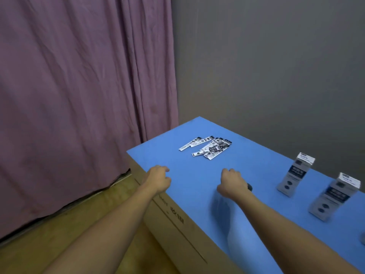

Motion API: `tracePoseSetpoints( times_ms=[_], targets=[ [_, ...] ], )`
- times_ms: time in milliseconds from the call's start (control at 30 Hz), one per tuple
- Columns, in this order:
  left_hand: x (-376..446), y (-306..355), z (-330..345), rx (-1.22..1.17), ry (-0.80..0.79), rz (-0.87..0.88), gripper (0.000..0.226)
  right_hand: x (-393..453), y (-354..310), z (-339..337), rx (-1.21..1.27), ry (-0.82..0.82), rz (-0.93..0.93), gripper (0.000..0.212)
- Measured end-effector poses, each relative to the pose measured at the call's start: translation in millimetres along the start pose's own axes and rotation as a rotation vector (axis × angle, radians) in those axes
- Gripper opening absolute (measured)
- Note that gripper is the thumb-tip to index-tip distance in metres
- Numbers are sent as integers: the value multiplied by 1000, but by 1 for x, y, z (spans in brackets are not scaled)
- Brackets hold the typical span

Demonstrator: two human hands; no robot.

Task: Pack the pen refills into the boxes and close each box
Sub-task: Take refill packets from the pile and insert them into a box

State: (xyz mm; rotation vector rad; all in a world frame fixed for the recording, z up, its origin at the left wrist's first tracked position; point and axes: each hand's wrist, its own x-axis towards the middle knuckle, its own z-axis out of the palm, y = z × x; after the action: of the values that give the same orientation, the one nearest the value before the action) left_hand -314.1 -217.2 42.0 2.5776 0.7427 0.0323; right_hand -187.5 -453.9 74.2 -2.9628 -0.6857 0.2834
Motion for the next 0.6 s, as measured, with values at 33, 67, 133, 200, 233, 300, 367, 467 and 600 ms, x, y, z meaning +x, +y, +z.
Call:
tracePoseSetpoints(
  times_ms=[33, 67, 133, 200, 233, 300, 367, 467, 600],
  targets=[
    [8, -2, -1, -1, 7, -2, 48, 9, -4, -2, -1, 3, 0, 33],
    [16, -3, -1, 1, 15, 0, 47, 19, -7, -3, -3, 3, 1, 34],
    [34, -1, -2, 15, 16, -3, 46, 41, -11, -5, -2, 3, 7, 35],
    [54, 2, -3, 30, 1, -11, 43, 65, -15, -6, 3, 8, 17, 35],
    [65, 3, -3, 33, -9, -20, 42, 77, -16, -6, 8, 3, 26, 36],
    [90, 5, -3, 41, -28, -45, 41, 100, -18, -8, 19, -3, 38, 38],
    [114, 7, -4, 55, -44, -63, 41, 121, -17, -8, 25, -14, 44, 39],
    [146, 15, -3, 70, -53, -83, 39, 150, -14, -8, 41, -22, 56, 37],
    [176, 29, 2, 98, -50, -92, 30, 177, -8, -6, 80, -15, 86, 36]
  ],
)
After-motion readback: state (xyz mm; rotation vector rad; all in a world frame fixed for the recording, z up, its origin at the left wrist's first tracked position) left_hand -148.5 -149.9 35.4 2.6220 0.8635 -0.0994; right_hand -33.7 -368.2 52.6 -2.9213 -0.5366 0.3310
